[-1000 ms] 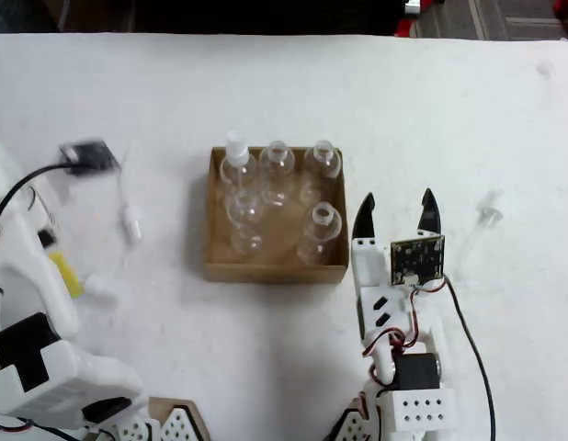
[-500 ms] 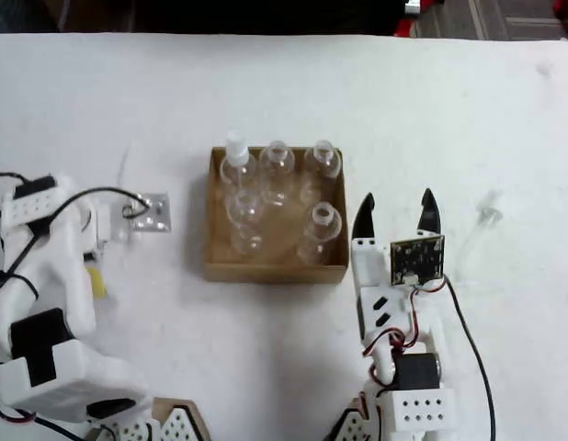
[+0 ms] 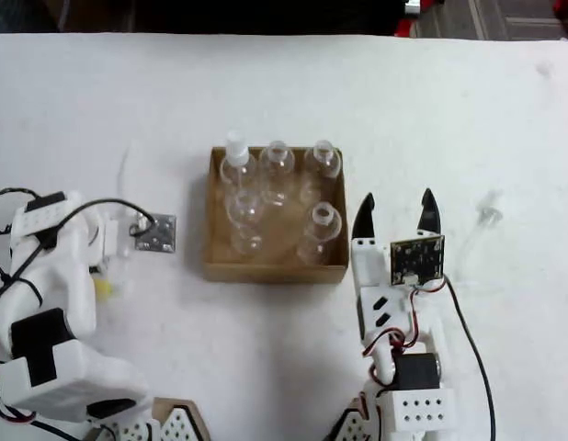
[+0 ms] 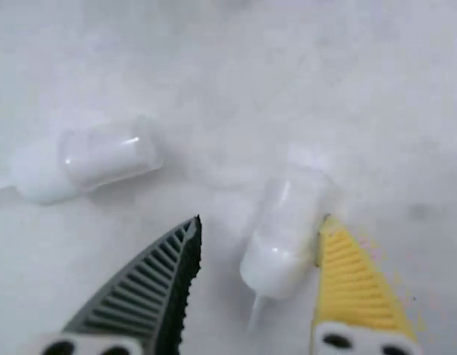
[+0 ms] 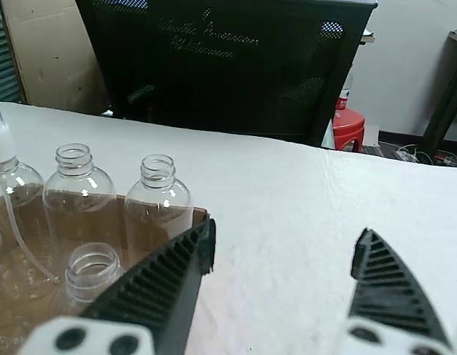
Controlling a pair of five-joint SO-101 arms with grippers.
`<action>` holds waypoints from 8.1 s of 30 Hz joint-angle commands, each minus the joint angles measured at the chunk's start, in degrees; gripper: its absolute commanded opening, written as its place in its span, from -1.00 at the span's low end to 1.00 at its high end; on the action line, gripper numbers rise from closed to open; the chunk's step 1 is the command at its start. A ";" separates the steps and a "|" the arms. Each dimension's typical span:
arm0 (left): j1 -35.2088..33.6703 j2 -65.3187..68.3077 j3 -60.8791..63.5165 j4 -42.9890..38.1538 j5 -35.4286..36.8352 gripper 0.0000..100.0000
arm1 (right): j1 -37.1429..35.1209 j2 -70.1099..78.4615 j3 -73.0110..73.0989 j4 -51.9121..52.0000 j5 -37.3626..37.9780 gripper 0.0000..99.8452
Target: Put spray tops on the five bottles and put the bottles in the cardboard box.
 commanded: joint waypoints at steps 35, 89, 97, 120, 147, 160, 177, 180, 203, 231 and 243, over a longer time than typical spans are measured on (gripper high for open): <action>7.08 -3.12 -33.14 44.22 23.91 -0.93 | 0.04 -0.22 0.53 -0.04 0.79 -0.46; 5.23 -20.18 7.12 -0.62 4.22 -0.56 | -1.89 0.13 0.53 0.31 1.14 -0.46; 5.23 -3.47 -6.42 6.59 6.95 -0.56 | -2.51 0.13 0.53 0.40 4.66 -0.46; 4.70 2.51 -3.69 -1.41 2.37 -0.77 | -2.33 0.13 0.53 0.40 4.75 -0.46; 24.92 -38.73 -25.23 31.65 57.49 -0.95 | -2.15 0.13 0.53 0.40 4.75 -0.46; 39.08 -51.03 -28.66 19.87 80.97 -0.96 | -2.07 0.13 0.53 0.40 4.75 -0.46; 43.91 -46.46 -12.84 -28.48 109.54 -0.95 | -2.07 0.13 0.53 0.40 4.84 -0.46; 46.64 -43.30 -12.75 -31.03 109.36 -0.95 | -2.07 0.13 0.53 0.40 4.84 -0.46; 47.34 -17.63 -29.36 -34.55 105.67 -0.95 | -1.98 0.13 0.53 -0.04 4.84 -0.46; 47.16 -17.36 -17.05 -44.75 105.67 -0.95 | -1.98 0.13 0.53 -0.04 4.84 -0.46; 46.20 -17.36 -9.58 -45.27 105.76 -0.95 | -1.98 0.13 0.53 -0.04 4.84 -0.46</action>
